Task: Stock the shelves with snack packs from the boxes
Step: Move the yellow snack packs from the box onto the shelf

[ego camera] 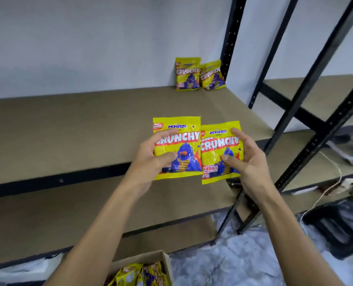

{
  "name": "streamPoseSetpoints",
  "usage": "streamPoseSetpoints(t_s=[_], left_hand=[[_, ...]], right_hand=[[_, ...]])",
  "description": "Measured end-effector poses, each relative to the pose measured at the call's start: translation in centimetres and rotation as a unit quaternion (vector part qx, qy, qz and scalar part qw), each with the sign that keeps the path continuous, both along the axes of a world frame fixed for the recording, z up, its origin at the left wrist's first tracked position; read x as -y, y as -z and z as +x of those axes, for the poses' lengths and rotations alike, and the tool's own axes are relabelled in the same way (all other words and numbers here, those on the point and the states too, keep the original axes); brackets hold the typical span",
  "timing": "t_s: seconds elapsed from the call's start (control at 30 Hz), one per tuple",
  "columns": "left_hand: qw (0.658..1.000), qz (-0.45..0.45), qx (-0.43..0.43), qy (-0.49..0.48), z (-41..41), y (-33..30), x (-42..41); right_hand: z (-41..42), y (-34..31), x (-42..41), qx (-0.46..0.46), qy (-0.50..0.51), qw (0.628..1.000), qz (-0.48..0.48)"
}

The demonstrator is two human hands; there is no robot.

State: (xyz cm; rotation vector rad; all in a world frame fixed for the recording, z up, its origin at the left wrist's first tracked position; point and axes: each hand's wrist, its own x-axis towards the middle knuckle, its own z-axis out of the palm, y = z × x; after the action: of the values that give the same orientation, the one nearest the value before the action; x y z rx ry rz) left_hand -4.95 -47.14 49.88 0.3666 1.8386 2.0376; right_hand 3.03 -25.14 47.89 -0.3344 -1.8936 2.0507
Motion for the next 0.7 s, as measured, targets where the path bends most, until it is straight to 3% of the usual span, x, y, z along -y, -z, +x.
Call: streamPoseSetpoints(t_s=[0.13, 0.33, 0.7], left_hand=[[0.999, 0.022, -0.023, -0.014, -5.2, -2.3, -7.6], [0.996, -0.061, -0.040, -0.052, -11.5, -0.6, -15.2], [0.975, -0.121, -0.150, -0.112, -20.1, 0.3, -23.7]], right_hand=[[-5.3, -3.2, -7.2, -0.020, 0.036, 0.998, 0.048], [-13.4, -2.6, -14.3, 0.062, 0.072, 0.980, 0.173], [-23.1, -2.4, -20.6, 0.025, 0.073, 0.967, 0.244]])
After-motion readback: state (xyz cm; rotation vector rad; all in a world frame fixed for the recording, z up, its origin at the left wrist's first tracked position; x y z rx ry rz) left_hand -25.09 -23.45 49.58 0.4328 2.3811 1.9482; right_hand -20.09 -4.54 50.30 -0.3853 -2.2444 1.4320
